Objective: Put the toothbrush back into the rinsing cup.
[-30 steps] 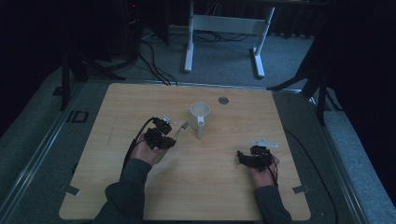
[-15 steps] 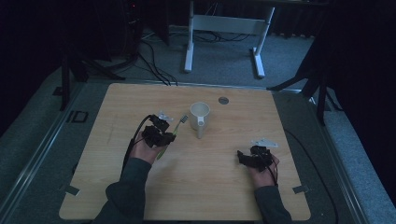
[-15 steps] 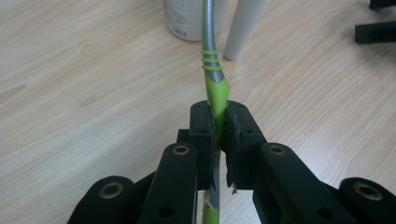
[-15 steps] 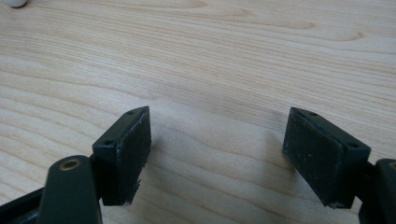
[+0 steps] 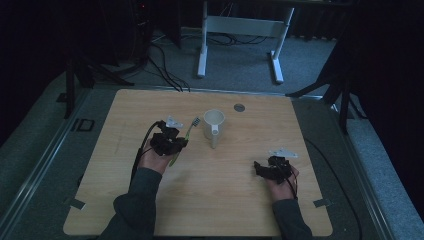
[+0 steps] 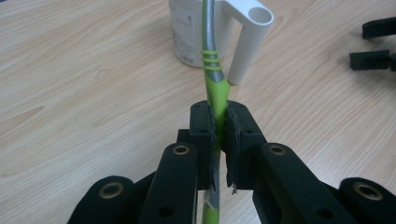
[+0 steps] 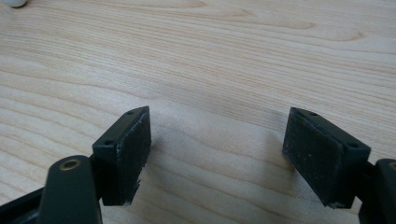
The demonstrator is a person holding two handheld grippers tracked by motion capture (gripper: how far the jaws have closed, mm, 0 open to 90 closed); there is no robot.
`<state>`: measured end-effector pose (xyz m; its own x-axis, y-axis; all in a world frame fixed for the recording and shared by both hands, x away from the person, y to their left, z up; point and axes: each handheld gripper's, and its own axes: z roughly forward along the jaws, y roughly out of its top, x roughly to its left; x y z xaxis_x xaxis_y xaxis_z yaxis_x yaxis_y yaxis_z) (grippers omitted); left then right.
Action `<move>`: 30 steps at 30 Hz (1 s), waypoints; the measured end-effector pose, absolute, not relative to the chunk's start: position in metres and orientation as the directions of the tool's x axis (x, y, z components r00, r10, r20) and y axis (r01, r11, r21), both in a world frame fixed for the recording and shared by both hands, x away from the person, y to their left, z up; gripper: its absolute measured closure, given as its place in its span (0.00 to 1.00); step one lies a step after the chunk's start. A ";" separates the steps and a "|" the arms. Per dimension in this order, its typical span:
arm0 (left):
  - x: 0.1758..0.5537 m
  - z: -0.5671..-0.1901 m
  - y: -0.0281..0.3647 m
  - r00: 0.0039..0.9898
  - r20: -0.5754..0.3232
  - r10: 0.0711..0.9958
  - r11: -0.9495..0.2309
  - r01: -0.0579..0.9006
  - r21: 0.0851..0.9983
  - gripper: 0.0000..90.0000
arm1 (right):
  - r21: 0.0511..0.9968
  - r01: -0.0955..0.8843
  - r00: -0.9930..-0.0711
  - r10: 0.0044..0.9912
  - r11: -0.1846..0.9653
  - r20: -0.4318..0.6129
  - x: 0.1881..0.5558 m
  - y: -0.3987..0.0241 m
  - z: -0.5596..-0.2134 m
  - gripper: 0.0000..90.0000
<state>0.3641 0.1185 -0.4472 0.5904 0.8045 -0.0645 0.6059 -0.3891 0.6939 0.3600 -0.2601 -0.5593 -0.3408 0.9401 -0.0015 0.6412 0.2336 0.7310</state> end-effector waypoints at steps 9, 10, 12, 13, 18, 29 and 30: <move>0.363 -0.446 0.120 0.590 -0.076 0.803 -0.356 0.579 0.734 0.92 | 0.730 0.642 -0.341 0.940 0.234 -0.001 0.360 -0.260 -0.559 0.26; 0.363 -0.446 0.120 0.590 -0.076 0.803 -0.356 0.579 0.734 0.92 | 0.730 0.642 -0.341 0.940 0.234 -0.001 0.360 -0.260 -0.559 0.26; 0.363 -0.446 0.121 0.584 -0.076 0.808 -0.343 0.571 0.746 0.92 | 0.730 0.642 -0.341 0.940 0.234 -0.001 0.360 -0.260 -0.559 0.26; 0.363 -0.445 0.121 0.584 -0.073 0.808 -0.341 0.567 0.750 0.92 | 0.730 0.642 -0.341 0.940 0.234 -0.001 0.360 -0.260 -0.559 0.26; 0.363 -0.445 0.122 0.580 -0.074 0.812 -0.328 0.556 0.764 0.92 | 0.730 0.642 -0.341 0.940 0.234 -0.001 0.360 -0.260 -0.559 0.26; 0.363 -0.444 0.122 0.572 -0.082 0.816 -0.301 0.541 0.785 0.92 | 0.730 0.642 -0.341 0.940 0.234 -0.002 0.360 -0.260 -0.559 0.26; 0.363 -0.444 0.122 0.573 -0.083 0.815 -0.299 0.540 0.787 0.92 | 0.730 0.642 -0.341 0.940 0.234 -0.001 0.360 -0.260 -0.559 0.26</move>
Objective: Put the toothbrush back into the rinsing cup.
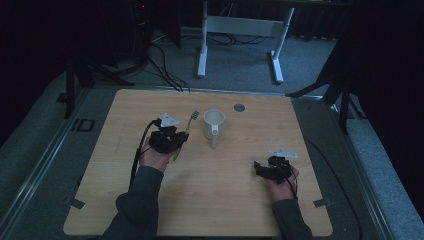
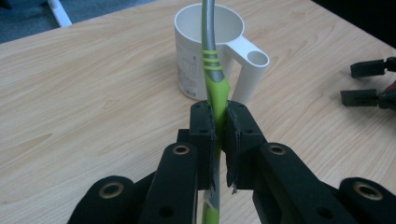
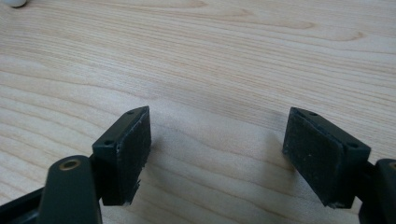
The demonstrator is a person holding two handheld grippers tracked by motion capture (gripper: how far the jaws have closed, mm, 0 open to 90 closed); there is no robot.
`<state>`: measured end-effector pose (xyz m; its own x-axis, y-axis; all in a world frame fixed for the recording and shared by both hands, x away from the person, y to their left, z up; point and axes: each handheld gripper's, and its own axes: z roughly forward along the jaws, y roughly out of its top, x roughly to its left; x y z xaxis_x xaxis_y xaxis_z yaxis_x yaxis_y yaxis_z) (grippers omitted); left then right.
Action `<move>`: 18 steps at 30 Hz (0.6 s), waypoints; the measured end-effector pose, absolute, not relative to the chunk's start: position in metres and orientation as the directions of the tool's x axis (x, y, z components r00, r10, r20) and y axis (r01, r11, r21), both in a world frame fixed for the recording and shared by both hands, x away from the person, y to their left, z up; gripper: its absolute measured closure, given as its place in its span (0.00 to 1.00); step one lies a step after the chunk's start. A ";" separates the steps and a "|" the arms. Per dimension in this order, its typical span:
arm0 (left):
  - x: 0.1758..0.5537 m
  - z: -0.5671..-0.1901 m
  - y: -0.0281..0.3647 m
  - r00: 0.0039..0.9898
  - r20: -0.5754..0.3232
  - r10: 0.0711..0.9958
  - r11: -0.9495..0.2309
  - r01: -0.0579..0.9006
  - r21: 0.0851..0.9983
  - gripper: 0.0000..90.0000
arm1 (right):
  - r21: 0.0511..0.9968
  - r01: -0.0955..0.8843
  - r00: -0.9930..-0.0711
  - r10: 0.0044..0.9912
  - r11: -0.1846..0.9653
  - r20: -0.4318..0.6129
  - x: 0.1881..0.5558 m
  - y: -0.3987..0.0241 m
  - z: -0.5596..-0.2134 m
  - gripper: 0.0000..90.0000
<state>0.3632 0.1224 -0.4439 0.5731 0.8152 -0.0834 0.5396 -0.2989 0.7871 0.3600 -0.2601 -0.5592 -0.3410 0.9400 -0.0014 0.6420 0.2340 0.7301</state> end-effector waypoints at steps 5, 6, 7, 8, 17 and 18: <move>0.363 -0.443 0.123 0.581 -0.082 0.810 -0.291 0.520 0.803 0.92 | 0.730 0.641 -0.342 0.940 0.235 -0.002 0.360 -0.260 -0.559 0.26; 0.363 -0.443 0.123 0.582 -0.083 0.809 -0.289 0.516 0.806 0.92 | 0.730 0.642 -0.342 0.940 0.235 -0.002 0.360 -0.260 -0.559 0.26; 0.363 -0.442 0.123 0.583 -0.084 0.808 -0.284 0.511 0.811 0.92 | 0.730 0.642 -0.342 0.940 0.235 -0.002 0.360 -0.260 -0.559 0.26; 0.363 -0.442 0.123 0.584 -0.085 0.808 -0.281 0.507 0.815 0.92 | 0.730 0.642 -0.342 0.940 0.235 -0.002 0.360 -0.260 -0.559 0.26; 0.363 -0.441 0.124 0.592 -0.104 0.799 -0.249 0.483 0.839 0.92 | 0.730 0.642 -0.342 0.940 0.235 -0.002 0.360 -0.260 -0.559 0.26; 0.363 -0.441 0.124 0.592 -0.110 0.799 -0.241 0.482 0.842 0.92 | 0.730 0.642 -0.342 0.940 0.235 -0.002 0.360 -0.260 -0.559 0.26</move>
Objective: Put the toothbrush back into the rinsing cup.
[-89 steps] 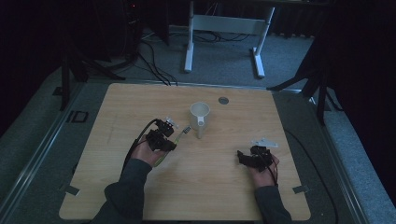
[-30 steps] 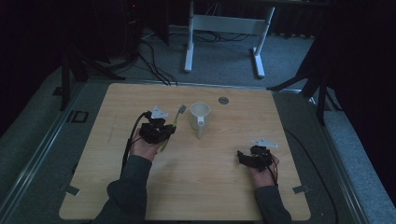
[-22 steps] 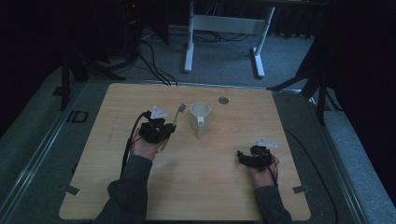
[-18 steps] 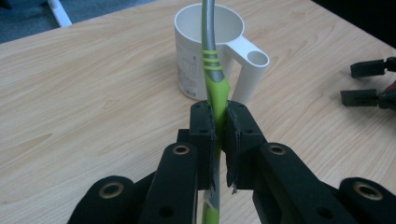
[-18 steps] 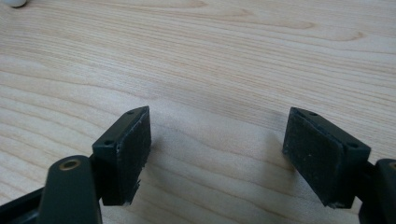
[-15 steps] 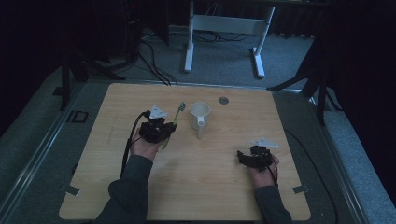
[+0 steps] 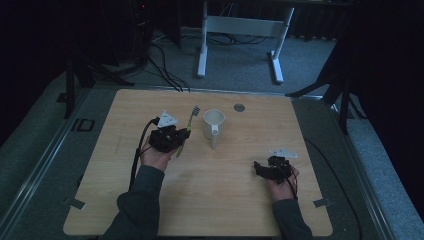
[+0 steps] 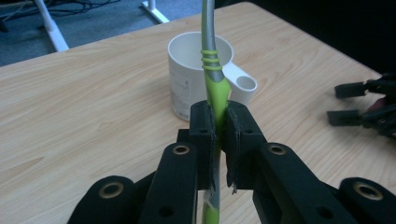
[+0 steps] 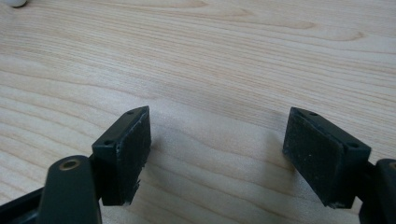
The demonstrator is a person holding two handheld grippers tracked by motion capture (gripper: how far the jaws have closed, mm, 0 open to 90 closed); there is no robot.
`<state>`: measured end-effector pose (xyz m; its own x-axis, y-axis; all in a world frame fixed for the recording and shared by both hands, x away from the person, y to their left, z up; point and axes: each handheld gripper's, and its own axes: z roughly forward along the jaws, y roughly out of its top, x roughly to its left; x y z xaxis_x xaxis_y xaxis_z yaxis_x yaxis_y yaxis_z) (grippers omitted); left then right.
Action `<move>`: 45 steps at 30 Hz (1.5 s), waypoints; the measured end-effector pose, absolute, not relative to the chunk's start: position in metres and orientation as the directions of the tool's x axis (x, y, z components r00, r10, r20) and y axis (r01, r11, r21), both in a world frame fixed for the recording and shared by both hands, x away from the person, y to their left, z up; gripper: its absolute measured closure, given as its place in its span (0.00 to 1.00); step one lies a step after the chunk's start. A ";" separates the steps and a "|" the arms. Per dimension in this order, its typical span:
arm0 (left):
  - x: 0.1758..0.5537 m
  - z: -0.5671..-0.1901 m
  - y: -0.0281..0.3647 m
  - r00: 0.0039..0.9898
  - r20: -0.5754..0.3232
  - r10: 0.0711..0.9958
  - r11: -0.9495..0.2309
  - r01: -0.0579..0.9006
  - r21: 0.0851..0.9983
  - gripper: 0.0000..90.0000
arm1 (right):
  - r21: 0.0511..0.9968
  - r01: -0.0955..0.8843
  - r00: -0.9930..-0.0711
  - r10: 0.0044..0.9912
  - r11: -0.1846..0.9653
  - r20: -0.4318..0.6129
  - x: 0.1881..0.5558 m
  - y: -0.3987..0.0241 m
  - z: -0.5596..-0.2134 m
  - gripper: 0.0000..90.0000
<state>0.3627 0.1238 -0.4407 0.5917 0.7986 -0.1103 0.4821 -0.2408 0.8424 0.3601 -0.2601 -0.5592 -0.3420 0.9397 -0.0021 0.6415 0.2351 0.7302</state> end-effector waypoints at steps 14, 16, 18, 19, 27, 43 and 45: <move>0.362 -0.436 0.122 0.585 -0.100 0.805 -0.213 0.442 0.871 0.92 | 0.730 0.641 -0.342 0.940 0.236 -0.002 0.360 -0.260 -0.559 0.25; 0.362 -0.435 0.121 0.582 -0.101 0.807 -0.206 0.437 0.875 0.92 | 0.731 0.641 -0.342 0.940 0.235 -0.002 0.360 -0.260 -0.559 0.25; 0.362 -0.434 0.121 0.578 -0.108 0.809 -0.190 0.431 0.882 0.92 | 0.731 0.641 -0.341 0.940 0.235 -0.002 0.360 -0.260 -0.559 0.25; 0.362 -0.434 0.121 0.576 -0.110 0.810 -0.185 0.428 0.884 0.92 | 0.731 0.641 -0.342 0.940 0.235 -0.002 0.360 -0.260 -0.559 0.26; 0.365 -0.430 0.118 0.582 -0.097 0.807 -0.185 0.405 0.896 0.92 | 0.731 0.641 -0.341 0.940 0.235 -0.002 0.360 -0.260 -0.559 0.26; 0.370 -0.422 0.114 0.595 -0.120 0.794 -0.149 0.383 0.912 0.92 | 0.731 0.641 -0.342 0.940 0.234 -0.002 0.360 -0.260 -0.559 0.25; 0.371 -0.422 0.113 0.600 -0.120 0.791 -0.148 0.378 0.914 0.92 | 0.731 0.640 -0.343 0.939 0.235 -0.002 0.360 -0.260 -0.559 0.25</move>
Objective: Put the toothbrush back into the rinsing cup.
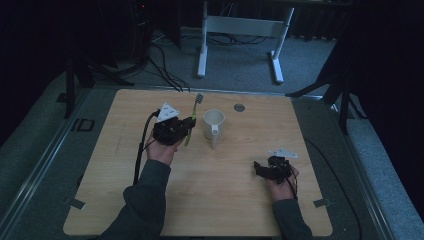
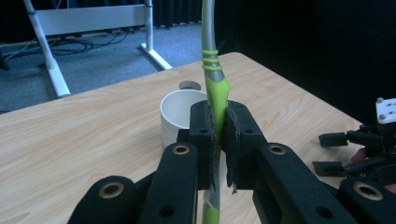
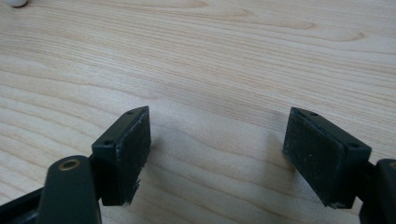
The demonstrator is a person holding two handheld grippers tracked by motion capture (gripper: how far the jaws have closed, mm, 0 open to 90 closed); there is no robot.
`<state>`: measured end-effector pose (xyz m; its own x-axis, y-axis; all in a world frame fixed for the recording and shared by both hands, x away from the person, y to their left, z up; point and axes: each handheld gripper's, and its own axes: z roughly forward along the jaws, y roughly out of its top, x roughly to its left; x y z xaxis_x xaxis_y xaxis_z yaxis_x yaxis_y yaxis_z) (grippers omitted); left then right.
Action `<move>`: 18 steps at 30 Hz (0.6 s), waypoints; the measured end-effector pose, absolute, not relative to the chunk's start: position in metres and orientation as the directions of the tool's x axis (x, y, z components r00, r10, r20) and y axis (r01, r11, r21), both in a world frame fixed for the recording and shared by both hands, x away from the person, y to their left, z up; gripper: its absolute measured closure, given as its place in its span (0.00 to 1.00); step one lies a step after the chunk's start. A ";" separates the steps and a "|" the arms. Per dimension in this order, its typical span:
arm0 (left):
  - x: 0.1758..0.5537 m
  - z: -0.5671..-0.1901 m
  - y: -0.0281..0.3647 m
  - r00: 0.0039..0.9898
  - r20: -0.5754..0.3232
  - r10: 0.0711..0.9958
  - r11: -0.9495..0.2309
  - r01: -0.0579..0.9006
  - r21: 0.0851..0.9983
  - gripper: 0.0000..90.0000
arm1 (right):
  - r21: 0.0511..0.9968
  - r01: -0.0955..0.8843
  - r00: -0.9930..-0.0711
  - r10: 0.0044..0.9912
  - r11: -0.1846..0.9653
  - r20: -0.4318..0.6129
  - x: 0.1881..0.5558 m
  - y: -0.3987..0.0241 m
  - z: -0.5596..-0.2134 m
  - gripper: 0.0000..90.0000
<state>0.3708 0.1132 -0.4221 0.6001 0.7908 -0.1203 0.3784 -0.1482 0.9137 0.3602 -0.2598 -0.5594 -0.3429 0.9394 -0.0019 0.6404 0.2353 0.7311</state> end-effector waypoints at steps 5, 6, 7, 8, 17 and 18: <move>0.373 -0.423 0.111 0.609 -0.137 0.781 -0.133 0.377 0.917 0.92 | 0.732 0.639 -0.344 0.939 0.236 -0.002 0.360 -0.260 -0.559 0.25; 0.374 -0.423 0.110 0.610 -0.140 0.780 -0.129 0.376 0.918 0.92 | 0.732 0.639 -0.345 0.939 0.237 -0.003 0.360 -0.260 -0.559 0.25; 0.374 -0.423 0.110 0.613 -0.145 0.776 -0.124 0.374 0.919 0.92 | 0.732 0.639 -0.345 0.939 0.236 -0.002 0.360 -0.260 -0.559 0.25; 0.375 -0.423 0.109 0.615 -0.149 0.775 -0.120 0.374 0.920 0.92 | 0.731 0.639 -0.345 0.939 0.237 -0.002 0.360 -0.260 -0.559 0.25; 0.378 -0.423 0.107 0.616 -0.171 0.769 -0.074 0.351 0.933 0.92 | 0.731 0.639 -0.346 0.938 0.238 -0.003 0.360 -0.260 -0.559 0.25; 0.378 -0.423 0.107 0.616 -0.174 0.768 -0.071 0.351 0.934 0.92 | 0.731 0.640 -0.345 0.939 0.236 -0.002 0.360 -0.260 -0.559 0.25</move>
<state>0.3780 0.1068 -0.4228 0.6163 0.7681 -0.1738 0.3512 -0.0706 0.9336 0.3603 -0.2597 -0.5594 -0.3447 0.9387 -0.0019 0.6396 0.2363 0.7315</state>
